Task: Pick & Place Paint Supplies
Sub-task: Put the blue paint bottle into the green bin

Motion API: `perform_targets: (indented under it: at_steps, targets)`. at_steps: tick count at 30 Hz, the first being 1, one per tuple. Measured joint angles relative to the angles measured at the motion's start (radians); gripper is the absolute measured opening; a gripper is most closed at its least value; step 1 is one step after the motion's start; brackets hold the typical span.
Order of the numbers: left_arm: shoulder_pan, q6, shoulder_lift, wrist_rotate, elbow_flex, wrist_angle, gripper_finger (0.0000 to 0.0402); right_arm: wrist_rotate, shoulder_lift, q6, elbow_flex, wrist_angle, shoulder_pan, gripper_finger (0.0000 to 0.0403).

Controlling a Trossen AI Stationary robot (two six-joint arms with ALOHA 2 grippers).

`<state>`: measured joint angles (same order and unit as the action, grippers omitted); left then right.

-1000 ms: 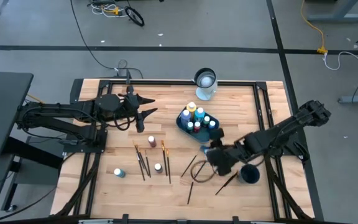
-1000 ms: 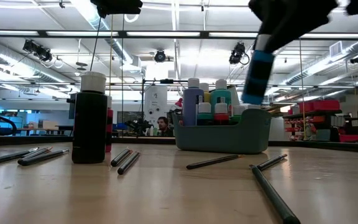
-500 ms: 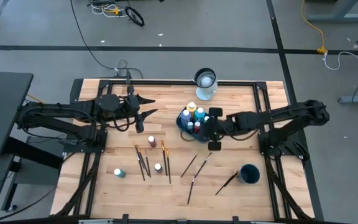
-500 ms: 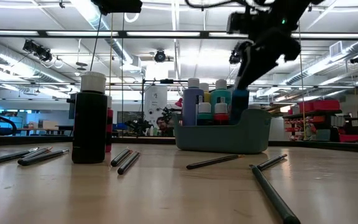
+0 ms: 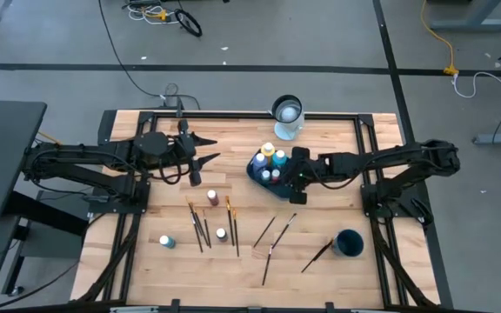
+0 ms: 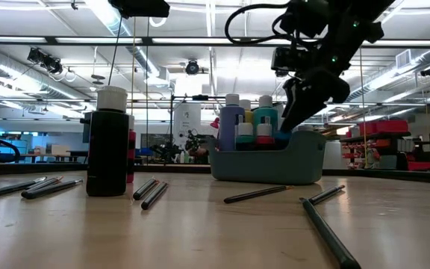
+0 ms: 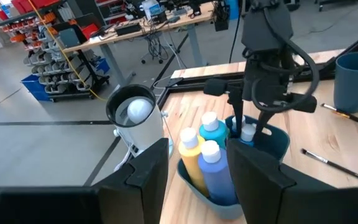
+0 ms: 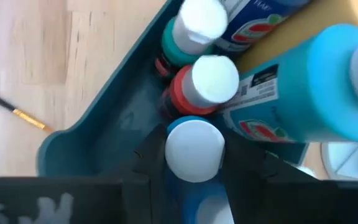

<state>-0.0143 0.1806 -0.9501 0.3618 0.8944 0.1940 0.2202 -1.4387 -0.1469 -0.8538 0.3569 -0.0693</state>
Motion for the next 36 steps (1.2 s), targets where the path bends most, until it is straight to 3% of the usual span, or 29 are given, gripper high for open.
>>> perform_targets:
  at_steps: [17,30,36]
  targets:
    - [0.000,-0.017,0.000,0.000,0.000,0.012,0.0171,0.003,0.000,-0.232,0.019,-0.091,-0.028,0.0150]
    - [0.000,-0.053,0.000,0.000,0.000,0.027,0.0171,-0.050,0.000,-0.228,0.019,-0.077,-0.029,0.0151]
    - [0.000,-0.053,0.000,-0.014,0.000,0.027,0.0171,-0.054,0.000,-0.150,0.019,-0.063,-0.035,0.0151]
